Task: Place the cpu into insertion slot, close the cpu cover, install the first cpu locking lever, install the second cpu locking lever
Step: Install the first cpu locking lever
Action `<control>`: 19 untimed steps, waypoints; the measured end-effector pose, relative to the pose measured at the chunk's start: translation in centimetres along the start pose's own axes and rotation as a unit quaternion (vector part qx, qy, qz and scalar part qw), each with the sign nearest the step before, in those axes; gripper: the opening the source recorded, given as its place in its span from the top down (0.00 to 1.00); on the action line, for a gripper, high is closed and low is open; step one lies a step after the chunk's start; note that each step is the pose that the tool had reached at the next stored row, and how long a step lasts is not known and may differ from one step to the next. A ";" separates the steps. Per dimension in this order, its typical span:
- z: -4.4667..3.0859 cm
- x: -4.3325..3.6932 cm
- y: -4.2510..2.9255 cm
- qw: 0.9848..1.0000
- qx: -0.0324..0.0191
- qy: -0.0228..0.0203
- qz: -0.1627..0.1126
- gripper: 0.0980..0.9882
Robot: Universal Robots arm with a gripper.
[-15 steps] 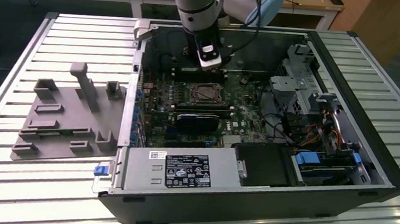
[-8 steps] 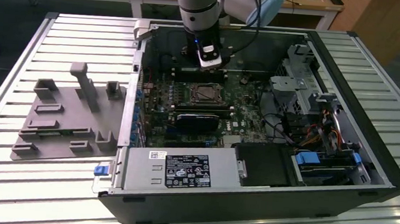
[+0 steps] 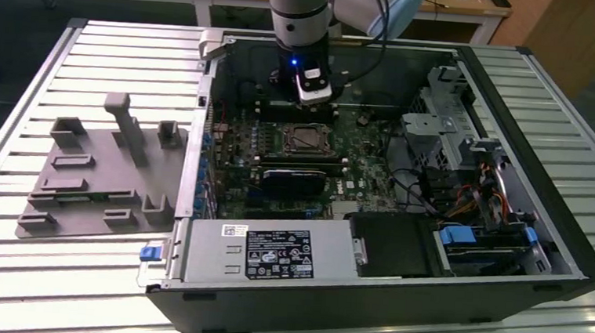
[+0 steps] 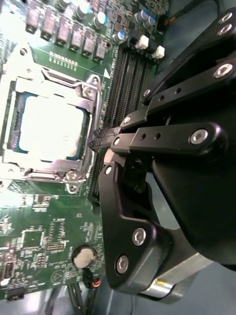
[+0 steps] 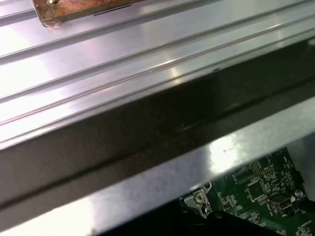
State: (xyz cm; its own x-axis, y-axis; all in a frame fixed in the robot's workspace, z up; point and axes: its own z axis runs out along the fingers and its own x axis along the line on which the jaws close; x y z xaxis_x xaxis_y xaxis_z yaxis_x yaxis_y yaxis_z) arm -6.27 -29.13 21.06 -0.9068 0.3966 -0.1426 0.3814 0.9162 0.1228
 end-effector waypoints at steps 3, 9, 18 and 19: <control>-0.02 -0.13 -0.28 1.000 0.004 -0.001 0.000 0.99; -0.06 -0.44 -0.99 1.000 0.010 -0.001 0.000 0.99; -0.11 -0.95 -2.10 1.000 0.020 0.007 0.000 0.99; -0.12 -1.01 -2.21 1.000 0.021 0.009 0.000 0.99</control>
State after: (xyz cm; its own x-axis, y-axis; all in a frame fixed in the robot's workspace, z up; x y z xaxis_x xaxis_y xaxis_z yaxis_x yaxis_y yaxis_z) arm -6.22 -31.56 21.05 -0.9093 0.3968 -0.1257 0.3893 0.9176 0.0807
